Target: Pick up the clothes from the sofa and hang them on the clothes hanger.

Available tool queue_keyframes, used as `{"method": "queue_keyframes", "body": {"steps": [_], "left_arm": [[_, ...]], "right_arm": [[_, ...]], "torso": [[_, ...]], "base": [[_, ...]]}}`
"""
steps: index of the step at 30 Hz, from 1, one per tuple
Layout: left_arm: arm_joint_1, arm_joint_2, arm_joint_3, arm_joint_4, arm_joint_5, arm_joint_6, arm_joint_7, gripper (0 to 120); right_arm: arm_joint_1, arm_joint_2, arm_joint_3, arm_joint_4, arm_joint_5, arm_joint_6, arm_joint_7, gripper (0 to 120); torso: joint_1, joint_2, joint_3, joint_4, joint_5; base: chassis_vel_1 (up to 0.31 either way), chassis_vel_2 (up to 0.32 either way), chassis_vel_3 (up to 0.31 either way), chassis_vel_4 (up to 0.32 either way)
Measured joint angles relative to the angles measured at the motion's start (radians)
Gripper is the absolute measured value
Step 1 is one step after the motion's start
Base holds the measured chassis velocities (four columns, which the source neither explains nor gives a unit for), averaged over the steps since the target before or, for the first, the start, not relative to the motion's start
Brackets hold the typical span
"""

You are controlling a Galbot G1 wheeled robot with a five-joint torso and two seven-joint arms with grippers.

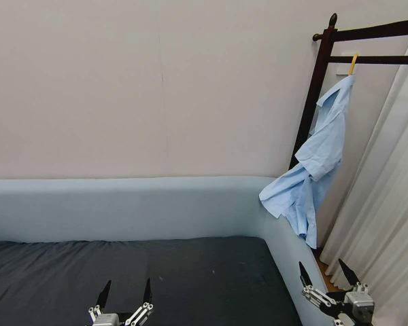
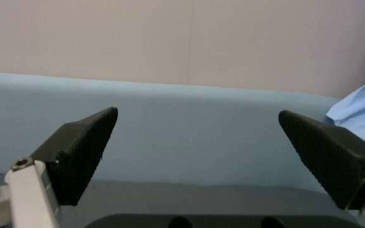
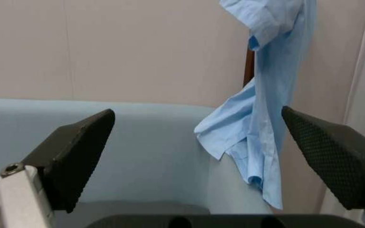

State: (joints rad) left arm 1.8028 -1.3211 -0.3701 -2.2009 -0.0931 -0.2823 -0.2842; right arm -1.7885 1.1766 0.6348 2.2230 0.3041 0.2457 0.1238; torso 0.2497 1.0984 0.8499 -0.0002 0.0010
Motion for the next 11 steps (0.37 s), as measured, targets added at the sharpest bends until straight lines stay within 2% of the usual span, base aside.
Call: {"method": "queue_keyframes", "body": {"steps": [11], "left_arm": [[0.000,0.001,0.000,0.001,-0.001,0.000,0.000,100]], "right_arm": [[0.005,-0.002,-0.003,-0.003,0.004,-0.004,0.002,100]], "torso": [[0.000,0.000,0.000,-0.0001,0.0000]], "base": [[0.000,0.000,0.000,0.000]]}}
